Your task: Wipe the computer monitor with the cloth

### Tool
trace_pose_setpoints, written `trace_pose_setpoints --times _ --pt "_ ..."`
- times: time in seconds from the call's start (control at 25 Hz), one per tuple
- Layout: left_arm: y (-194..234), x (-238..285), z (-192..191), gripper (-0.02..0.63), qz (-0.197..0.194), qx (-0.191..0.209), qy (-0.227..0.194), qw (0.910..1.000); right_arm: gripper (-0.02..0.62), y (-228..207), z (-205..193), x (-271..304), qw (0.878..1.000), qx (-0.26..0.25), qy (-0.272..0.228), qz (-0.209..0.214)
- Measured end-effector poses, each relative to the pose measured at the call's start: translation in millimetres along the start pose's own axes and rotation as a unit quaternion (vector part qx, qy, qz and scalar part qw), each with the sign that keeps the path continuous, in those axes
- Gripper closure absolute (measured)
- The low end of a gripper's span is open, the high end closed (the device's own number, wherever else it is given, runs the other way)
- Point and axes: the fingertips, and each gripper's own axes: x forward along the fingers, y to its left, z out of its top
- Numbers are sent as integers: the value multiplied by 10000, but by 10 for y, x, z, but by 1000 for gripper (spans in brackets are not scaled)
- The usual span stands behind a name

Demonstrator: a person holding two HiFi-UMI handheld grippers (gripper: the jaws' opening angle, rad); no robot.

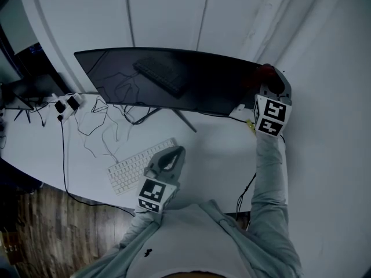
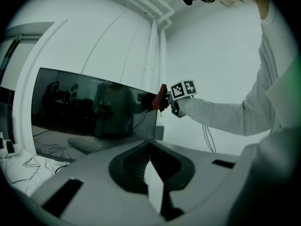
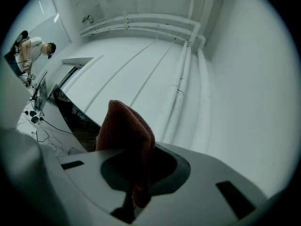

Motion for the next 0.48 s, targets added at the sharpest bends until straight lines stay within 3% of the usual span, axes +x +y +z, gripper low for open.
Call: trace_pose_setpoints --times 0.2,0.48 --pt "71 -36 15 586 45 -50 -32 10000 557 1 42 40 10000 -20 31 -40" --pt "214 -107 -51 586 87 -127 12 9999 558 130 134 48 9990 -433 47 -130"
